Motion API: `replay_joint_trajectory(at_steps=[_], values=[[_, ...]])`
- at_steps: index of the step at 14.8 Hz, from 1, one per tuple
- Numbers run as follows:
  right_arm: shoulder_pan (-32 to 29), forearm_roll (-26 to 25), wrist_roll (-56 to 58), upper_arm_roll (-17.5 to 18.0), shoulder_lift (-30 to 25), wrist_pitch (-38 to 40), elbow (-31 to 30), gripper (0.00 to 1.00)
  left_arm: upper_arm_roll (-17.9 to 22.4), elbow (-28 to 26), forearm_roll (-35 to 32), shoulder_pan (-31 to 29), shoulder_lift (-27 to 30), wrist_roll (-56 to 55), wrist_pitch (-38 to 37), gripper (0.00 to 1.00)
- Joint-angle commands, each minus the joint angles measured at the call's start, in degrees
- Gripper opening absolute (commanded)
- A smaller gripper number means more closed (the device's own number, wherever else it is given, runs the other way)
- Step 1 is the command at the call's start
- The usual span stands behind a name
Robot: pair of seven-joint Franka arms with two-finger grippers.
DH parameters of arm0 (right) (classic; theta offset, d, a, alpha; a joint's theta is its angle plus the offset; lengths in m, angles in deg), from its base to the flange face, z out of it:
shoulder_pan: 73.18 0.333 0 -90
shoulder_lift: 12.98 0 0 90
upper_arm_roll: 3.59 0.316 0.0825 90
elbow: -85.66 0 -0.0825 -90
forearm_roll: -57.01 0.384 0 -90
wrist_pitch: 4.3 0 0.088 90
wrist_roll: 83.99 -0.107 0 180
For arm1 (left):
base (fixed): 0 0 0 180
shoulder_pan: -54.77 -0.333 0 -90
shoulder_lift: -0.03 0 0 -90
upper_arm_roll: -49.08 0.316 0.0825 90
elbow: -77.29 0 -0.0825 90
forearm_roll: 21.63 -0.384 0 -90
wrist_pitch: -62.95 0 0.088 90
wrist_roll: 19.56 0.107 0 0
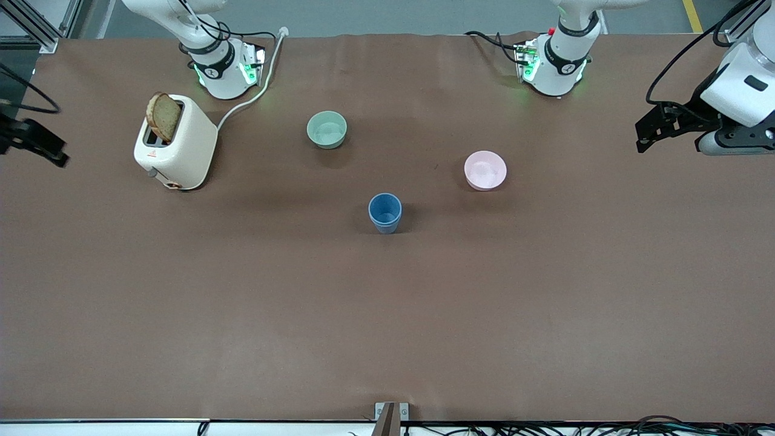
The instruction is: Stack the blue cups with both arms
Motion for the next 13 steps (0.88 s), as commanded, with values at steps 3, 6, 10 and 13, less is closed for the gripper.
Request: replay_joint_trajectory(at_steps=[3, 6, 10, 13], values=[[-2.5, 1.31, 4.13, -0.31, -0.12, 0.34, -0.23, 1.0, 0.05, 0.86, 0.88, -0.39, -0.24, 1.09, -0.72, 1.0], [-2.33, 1.57, 3.78, -0.22, -0.12, 0.17, -0.23, 1.0, 0.05, 0.86, 0.88, -0.3, -0.24, 1.62, -0.63, 1.0], [-2.59, 6.55, 3.78, -0.48, -0.12, -1.75, -0.32, 1.0, 0.49, 0.94, 1.93, -0.48, -0.32, 3.02, -0.54, 1.0], [-2.5, 6.67, 4.22, -0.39, -0.21, -1.68, -0.32, 1.0, 0.49, 0.94, 2.02, -0.48, -0.41, 3.2, -0.54, 1.0]])
